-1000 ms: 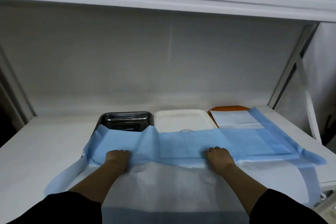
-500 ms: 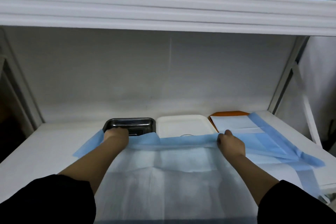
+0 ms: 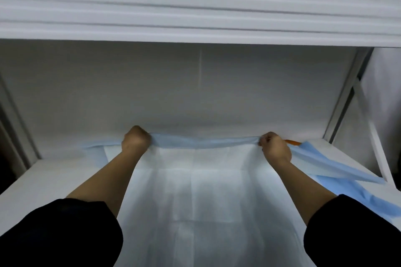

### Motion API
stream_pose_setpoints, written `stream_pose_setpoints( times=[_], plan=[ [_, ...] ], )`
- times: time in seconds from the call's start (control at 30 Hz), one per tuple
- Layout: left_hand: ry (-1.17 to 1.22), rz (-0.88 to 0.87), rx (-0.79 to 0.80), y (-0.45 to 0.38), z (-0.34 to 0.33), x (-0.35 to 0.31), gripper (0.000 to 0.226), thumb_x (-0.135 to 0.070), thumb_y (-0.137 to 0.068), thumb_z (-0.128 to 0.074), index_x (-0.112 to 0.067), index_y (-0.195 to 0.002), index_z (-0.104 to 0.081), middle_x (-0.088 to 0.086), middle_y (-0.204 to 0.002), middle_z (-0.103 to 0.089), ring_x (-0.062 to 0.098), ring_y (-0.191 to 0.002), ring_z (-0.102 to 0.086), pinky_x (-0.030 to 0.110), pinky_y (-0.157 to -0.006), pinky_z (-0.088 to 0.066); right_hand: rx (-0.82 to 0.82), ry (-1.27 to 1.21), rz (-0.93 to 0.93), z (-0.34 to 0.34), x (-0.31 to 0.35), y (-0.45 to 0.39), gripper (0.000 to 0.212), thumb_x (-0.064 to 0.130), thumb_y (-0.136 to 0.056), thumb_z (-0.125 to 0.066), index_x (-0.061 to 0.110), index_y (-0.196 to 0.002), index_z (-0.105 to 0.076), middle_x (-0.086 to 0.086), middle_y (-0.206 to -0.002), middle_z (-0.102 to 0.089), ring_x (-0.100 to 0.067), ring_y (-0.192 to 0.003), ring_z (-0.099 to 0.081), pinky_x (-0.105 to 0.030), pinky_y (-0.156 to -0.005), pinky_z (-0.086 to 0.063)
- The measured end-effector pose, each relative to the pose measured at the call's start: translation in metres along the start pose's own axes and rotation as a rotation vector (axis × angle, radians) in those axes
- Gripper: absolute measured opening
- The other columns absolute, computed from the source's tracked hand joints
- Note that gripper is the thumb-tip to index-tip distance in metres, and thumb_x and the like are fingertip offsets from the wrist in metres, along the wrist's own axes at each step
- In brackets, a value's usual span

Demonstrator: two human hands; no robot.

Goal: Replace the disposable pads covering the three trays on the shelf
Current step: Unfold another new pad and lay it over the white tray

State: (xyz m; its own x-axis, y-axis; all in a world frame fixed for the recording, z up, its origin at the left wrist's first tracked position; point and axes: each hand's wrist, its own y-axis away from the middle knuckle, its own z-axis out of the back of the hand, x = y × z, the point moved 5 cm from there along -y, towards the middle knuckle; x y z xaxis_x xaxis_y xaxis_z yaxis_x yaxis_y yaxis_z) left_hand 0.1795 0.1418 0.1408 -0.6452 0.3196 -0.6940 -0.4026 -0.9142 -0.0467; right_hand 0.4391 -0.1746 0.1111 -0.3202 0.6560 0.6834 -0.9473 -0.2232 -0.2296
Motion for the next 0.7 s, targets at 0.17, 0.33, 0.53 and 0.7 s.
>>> stream_pose_setpoints(
  times=[0.17, 0.33, 0.53, 0.7],
  plan=[
    [0.033, -0.174, -0.084, -0.018, -0.024, 0.008, 0.027, -0.014, -0.093, -0.05, -0.007, -0.119, -0.054, 0.014, -0.118, -0.059, 0.035, -0.106, -0.056, 0.033, -0.083, -0.042, 0.061, 0.057, 0.115, -0.026, 0.013, -0.022, 0.03, 0.018, -0.096, -0.045, 0.016, -0.123, -0.059, -0.009, -0.119, -0.064, -0.03, -0.108, -0.058, -0.033, -0.083, -0.045],
    [-0.198, -0.346, -0.091, -0.029, -0.049, 0.014, 0.059, -0.021, -0.089, -0.058, -0.013, -0.143, -0.036, 0.013, -0.145, -0.038, 0.031, -0.134, -0.034, 0.042, -0.105, -0.036, 0.277, 0.19, 0.172, -0.065, 0.009, -0.034, 0.066, 0.029, -0.092, -0.054, 0.021, -0.15, -0.023, -0.003, -0.151, -0.034, -0.023, -0.138, -0.033, -0.039, -0.105, -0.033],
    [-0.51, -0.409, -0.115, -0.027, -0.07, 0.028, 0.093, -0.036, -0.088, -0.059, -0.024, -0.152, 0.008, 0.01, -0.158, 0.017, 0.031, -0.147, 0.0, 0.045, -0.117, -0.017, 0.257, 0.222, 0.324, -0.084, 0.006, -0.019, 0.091, 0.028, -0.086, -0.061, 0.026, -0.152, 0.001, 0.002, -0.159, -0.013, -0.022, -0.142, -0.025, -0.039, -0.1, -0.041],
    [-0.614, -0.46, -0.01, -0.008, -0.099, 0.033, 0.094, -0.043, -0.09, -0.054, -0.028, -0.149, 0.017, 0.008, -0.153, 0.033, 0.031, -0.147, 0.006, 0.046, -0.118, -0.017, 0.532, 0.471, 0.331, -0.117, -0.015, 0.006, 0.082, 0.046, -0.093, -0.05, 0.03, -0.152, 0.005, 0.004, -0.161, 0.001, -0.022, -0.146, -0.014, -0.044, -0.111, -0.029]
  ],
)
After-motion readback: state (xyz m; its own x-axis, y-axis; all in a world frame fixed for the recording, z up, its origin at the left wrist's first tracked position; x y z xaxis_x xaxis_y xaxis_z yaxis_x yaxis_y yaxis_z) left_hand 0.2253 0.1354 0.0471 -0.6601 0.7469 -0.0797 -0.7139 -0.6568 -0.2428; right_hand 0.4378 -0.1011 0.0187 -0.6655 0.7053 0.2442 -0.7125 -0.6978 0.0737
